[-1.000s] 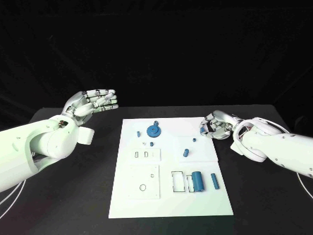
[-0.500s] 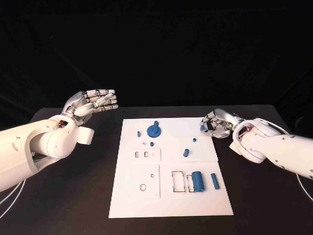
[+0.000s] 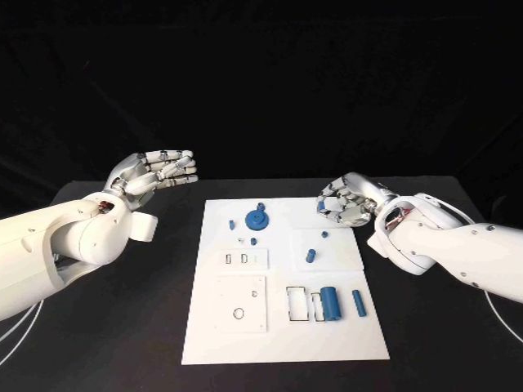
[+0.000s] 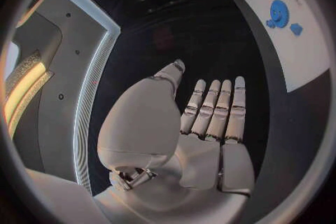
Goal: Assemble the parts on the task board
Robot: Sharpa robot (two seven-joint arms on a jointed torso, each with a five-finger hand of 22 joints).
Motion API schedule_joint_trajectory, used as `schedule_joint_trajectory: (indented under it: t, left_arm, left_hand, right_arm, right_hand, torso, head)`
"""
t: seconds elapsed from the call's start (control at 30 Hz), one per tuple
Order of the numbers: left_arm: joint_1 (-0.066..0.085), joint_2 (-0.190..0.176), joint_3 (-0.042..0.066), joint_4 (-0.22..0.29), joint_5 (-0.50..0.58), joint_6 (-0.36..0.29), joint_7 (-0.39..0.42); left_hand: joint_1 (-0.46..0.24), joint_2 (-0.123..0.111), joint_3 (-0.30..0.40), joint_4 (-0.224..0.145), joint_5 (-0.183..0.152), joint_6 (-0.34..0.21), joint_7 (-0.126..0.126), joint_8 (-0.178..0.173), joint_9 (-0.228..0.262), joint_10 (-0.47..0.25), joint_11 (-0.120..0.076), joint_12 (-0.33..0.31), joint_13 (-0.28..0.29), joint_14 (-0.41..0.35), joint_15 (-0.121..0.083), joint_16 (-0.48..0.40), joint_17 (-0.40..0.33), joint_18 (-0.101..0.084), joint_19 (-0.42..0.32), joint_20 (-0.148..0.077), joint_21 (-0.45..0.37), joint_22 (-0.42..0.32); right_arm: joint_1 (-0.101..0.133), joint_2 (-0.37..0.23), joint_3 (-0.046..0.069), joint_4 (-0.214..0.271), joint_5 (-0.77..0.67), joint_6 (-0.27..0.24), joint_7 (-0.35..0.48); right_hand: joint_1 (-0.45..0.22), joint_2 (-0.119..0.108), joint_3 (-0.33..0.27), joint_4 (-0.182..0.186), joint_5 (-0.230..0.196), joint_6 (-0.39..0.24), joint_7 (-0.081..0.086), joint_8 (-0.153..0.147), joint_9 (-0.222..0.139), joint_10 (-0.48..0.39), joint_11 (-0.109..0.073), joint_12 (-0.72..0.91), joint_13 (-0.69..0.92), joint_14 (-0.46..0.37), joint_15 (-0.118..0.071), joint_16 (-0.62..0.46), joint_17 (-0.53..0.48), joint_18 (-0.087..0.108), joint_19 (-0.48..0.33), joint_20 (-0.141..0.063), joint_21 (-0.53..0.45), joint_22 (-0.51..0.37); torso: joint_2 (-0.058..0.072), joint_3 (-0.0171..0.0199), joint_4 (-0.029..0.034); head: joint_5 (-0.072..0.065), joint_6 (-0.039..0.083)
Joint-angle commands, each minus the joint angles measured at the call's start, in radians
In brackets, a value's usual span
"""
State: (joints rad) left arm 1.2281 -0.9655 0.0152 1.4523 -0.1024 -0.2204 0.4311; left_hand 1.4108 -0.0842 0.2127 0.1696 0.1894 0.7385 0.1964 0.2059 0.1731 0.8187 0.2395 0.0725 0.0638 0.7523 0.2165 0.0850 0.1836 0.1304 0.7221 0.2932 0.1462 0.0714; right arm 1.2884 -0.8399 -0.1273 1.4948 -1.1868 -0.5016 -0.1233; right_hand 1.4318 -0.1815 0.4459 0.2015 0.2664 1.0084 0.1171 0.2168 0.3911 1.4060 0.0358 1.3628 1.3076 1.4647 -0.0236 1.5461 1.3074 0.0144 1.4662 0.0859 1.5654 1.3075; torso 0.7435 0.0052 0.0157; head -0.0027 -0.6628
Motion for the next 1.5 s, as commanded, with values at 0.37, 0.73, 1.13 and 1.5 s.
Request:
schedule_joint_trajectory:
  t: [0.37, 0.73, 1.13, 1.5]
  left_arm:
    - [0.000, 0.012, -0.001, 0.000, 0.001, 0.023, -0.003]
    - [0.000, 0.020, -0.002, 0.003, 0.001, 0.027, -0.008]
    - [0.000, 0.019, -0.002, 0.013, 0.001, 0.030, -0.011]
    - [0.000, 0.017, -0.002, 0.017, 0.001, 0.032, -0.014]
  left_hand:
    - [0.011, -0.001, 0.002, -0.005, 0.003, 0.007, 0.084, 0.005, -0.001, 0.008, 0.000, 0.006, 0.001, 0.005, -0.003, 0.003, -0.001, 0.020, 0.007, -0.003, 0.004, 0.000]
    - [0.012, 0.000, 0.003, -0.005, 0.003, 0.008, 0.083, 0.006, -0.001, 0.009, 0.000, 0.006, 0.001, 0.003, -0.004, 0.003, -0.002, 0.020, 0.007, -0.003, 0.004, 0.000]
    - [0.012, 0.000, 0.003, -0.006, 0.003, 0.009, 0.083, 0.007, -0.001, 0.011, 0.000, 0.007, 0.001, 0.001, -0.004, 0.003, -0.003, 0.020, 0.008, -0.003, 0.004, 0.000]
    - [0.012, 0.000, 0.003, -0.006, 0.003, 0.009, 0.083, 0.007, -0.001, 0.011, 0.000, 0.007, 0.001, 0.001, -0.004, 0.003, -0.003, 0.020, 0.008, -0.003, 0.004, 0.000]
  right_arm:
    - [-0.012, 0.091, -0.004, 0.177, -0.133, -0.043, -0.219]
    - [-0.054, 0.184, -0.014, 0.188, -0.212, -0.025, -0.315]
    - [-0.105, 0.259, -0.019, 0.139, -0.256, -0.022, -0.350]
    - [-0.121, 0.289, -0.022, 0.114, -0.315, -0.021, -0.357]
  right_hand:
    - [-0.010, 0.013, 0.012, 0.002, -0.003, -0.001, 0.003, 0.009, 0.003, -0.003, 0.003, -0.011, 0.076, 0.095, -0.006, 0.000, 0.219, -0.014, 0.105, -0.007, 0.005, 0.263]
    - [-0.011, 0.013, 0.013, 0.000, -0.003, 0.000, 0.003, 0.012, 0.004, -0.002, 0.003, -0.011, 0.076, 0.094, -0.005, -0.002, 0.216, -0.014, 0.105, -0.007, 0.005, 0.263]
    - [-0.021, 0.010, 0.012, 0.001, -0.008, 0.001, 0.003, 0.017, 0.006, -0.001, 0.004, -0.011, 0.077, 0.094, -0.004, -0.004, 0.213, -0.014, 0.105, -0.006, 0.005, 0.263]
    - [-0.037, -0.005, 0.006, 0.000, -0.007, -0.003, 0.003, 0.024, 0.008, 0.001, 0.004, -0.011, 0.077, 0.094, -0.004, -0.004, 0.213, -0.014, 0.105, -0.005, 0.005, 0.263]
  torso:
    - [0.000, -0.0009, 0.0013]
    - [0.002, -0.0007, -0.0003]
    - [0.002, 0.0003, 0.0029]
    - [0.002, 0.0006, -0.0005]
  head:
    - [0.009, -0.001]
    - [0.013, -0.009]
    - [0.016, -0.020]
    - [0.021, -0.027]
